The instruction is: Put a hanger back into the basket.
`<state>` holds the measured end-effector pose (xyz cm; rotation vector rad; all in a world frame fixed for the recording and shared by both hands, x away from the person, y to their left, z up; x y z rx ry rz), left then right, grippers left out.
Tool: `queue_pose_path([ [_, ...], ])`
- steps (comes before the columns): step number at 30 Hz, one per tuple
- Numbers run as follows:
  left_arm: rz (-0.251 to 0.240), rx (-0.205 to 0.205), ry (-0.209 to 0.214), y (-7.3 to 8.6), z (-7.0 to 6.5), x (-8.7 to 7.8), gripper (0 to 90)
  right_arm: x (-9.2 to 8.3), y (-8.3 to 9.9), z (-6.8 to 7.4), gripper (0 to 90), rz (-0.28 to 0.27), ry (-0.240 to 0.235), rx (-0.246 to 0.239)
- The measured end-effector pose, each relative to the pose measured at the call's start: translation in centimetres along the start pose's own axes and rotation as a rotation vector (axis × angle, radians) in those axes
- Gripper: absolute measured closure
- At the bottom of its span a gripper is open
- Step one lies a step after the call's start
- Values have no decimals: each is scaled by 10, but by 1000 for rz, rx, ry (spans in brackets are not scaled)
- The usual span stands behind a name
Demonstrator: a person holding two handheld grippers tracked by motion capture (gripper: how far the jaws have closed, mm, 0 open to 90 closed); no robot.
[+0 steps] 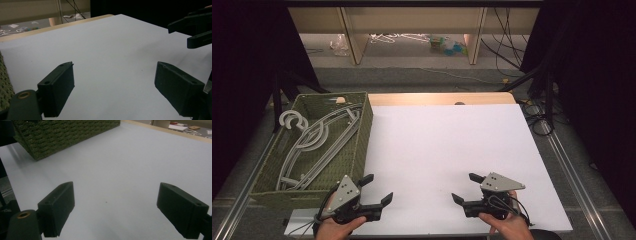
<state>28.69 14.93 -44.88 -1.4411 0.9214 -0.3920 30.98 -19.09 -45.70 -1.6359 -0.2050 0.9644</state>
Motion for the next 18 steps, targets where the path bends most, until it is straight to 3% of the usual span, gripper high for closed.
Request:
queue_pose_path([
  [1, 15, 28, 0, -1, 1, -1, 159, 1, 0, 0, 157, -6, -2, 1],
  [3, 14, 2, -3, 0, -1, 0, 159, 0, 0, -1, 157, -4, 5, 1],
  [4, 19, 29, 2, 0, 0, 0, 159, 1, -1, -2, 157, -22, 12, -12],
  [5, 19, 15, 5, 0, -1, 1, 159, 0, -1, -1, 157, 2, -2, 2],
  [8, 21, 10, 5, 1, -2, 1, 159, 0, -1, -1, 157, 1, 7, -2],
  [10, 21, 39, 18, 0, -2, 2, 160, 0, -1, -1, 157, -11, 13, -12],
  [12, 31, 35, 18, 1, -3, 2, 159, 0, -1, -2, 157, -12, 16, -11],
  [13, 28, 12, 14, 2, -5, 3, 160, 0, -1, -2, 157, -12, 17, -12],
  [18, 54, 23, 28, 6, -7, 6, 159, 0, -1, 0, 157, -5, 9, -3],
])
Point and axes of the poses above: each handheld gripper's, and its own axes: x roughly forward along the jaws, y roughly out of its underside, z roughly to its left, the point moved 3 cm from there along x, roughly forward along the jaws, and after that the axes turned 6 degrees about y, right-handed, at the moved point
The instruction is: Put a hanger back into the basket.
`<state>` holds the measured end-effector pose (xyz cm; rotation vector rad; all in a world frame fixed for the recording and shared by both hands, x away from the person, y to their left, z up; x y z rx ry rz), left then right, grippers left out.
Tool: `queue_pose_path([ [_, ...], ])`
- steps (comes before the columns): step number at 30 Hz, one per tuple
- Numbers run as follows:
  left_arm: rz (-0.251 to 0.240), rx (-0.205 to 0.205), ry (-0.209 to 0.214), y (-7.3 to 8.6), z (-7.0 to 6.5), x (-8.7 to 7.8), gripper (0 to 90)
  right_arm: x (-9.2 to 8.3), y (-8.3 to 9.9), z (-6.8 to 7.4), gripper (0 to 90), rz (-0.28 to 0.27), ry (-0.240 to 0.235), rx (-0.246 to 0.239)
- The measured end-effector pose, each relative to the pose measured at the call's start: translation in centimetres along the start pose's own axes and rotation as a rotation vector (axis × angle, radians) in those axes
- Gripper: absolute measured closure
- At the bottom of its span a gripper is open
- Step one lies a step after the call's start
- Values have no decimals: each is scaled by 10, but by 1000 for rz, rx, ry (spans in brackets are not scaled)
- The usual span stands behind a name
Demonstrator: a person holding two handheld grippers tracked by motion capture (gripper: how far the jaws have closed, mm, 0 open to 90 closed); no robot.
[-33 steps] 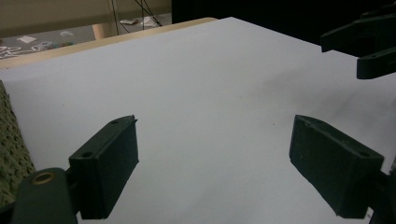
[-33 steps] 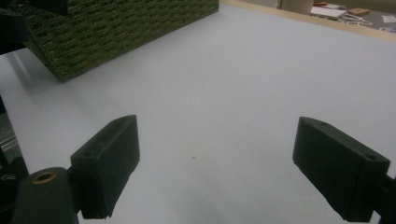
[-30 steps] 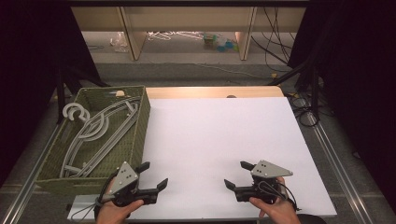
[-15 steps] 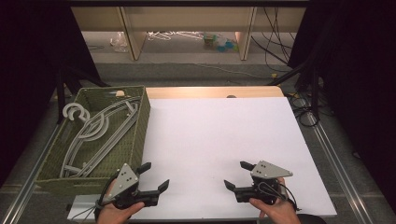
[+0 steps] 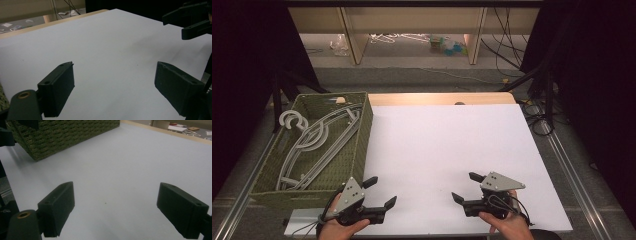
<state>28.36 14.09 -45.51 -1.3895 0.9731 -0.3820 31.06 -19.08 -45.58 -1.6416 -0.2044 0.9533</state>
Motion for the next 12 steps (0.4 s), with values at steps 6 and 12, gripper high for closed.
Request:
queue_pose_path([
  [6, 2, 0, -3, 0, 1, 0, 160, 1, 0, -1, 157, -7, 1, -11],
  [12, -2, -6, -6, 1, 2, 1, 159, 1, 0, 0, 157, -6, -1, -9],
])
Point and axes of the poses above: each handheld gripper's, and its own axes: x roughly forward along the jaws, y roughly out of its underside, z roughly to its left, the point moved 3 cm from there along x, roughly forward along the jaws, and after that the axes turned 6 degrees about y, right-handed, at the moved point
